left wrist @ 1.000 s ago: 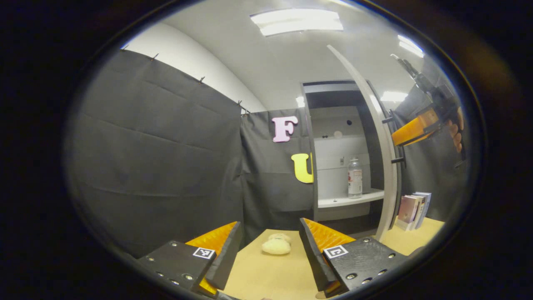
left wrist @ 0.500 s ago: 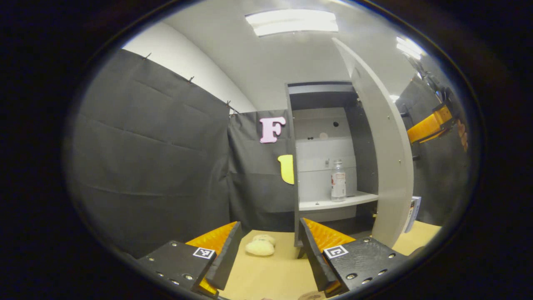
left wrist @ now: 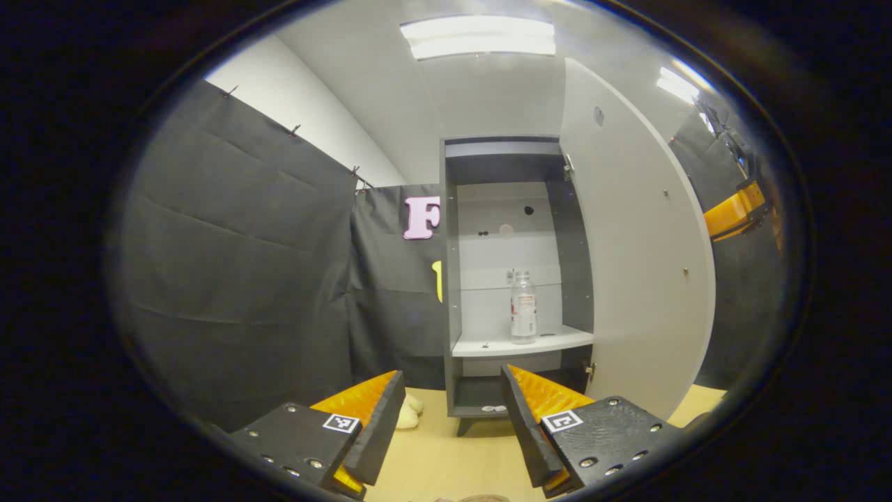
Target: Open the cabinet door with the right hand, grasp the bottle in the cabinet with the left hand and place it on the coaster, then close the cabinet door with the right hand.
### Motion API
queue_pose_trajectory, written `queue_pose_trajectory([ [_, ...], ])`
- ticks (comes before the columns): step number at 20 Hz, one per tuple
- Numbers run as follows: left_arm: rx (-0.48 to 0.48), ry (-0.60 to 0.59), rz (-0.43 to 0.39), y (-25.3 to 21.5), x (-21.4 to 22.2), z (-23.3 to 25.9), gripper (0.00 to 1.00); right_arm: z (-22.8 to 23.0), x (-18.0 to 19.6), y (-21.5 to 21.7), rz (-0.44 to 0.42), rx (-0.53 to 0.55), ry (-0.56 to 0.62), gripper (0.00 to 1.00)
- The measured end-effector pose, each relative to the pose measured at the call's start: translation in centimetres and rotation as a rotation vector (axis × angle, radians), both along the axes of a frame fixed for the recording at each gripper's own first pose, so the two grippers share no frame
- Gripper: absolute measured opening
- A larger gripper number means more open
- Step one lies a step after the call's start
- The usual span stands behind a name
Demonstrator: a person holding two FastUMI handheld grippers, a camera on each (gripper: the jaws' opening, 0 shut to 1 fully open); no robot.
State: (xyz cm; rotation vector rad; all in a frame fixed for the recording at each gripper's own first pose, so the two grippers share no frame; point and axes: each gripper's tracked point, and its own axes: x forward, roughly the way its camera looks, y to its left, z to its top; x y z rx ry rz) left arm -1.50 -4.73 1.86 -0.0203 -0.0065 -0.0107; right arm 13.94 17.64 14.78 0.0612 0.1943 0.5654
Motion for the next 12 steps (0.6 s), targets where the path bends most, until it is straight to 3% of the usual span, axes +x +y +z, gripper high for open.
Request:
queue_pose_trajectory([
  [6,-0.004,0.028,-0.009,-2.8,0.4,0.0,0.79,-0.9,1.6,-4.7,-0.101,-0.059,-0.029,0.18],
  [9,0.016,0.023,-0.020,-3.9,1.6,1.0,0.79,-1.4,1.4,-4.8,-0.066,-0.018,-0.002,0.17],
  [10,0.022,0.019,-0.026,-4.3,2.3,1.4,0.84,-1.4,1.0,-4.6,-0.050,-0.009,-0.001,0.17],
  [12,0.025,0.015,-0.049,-5.4,3.7,1.8,0.79,-1.1,0.6,-5.4,-0.053,-0.012,-0.025,0.17],
])
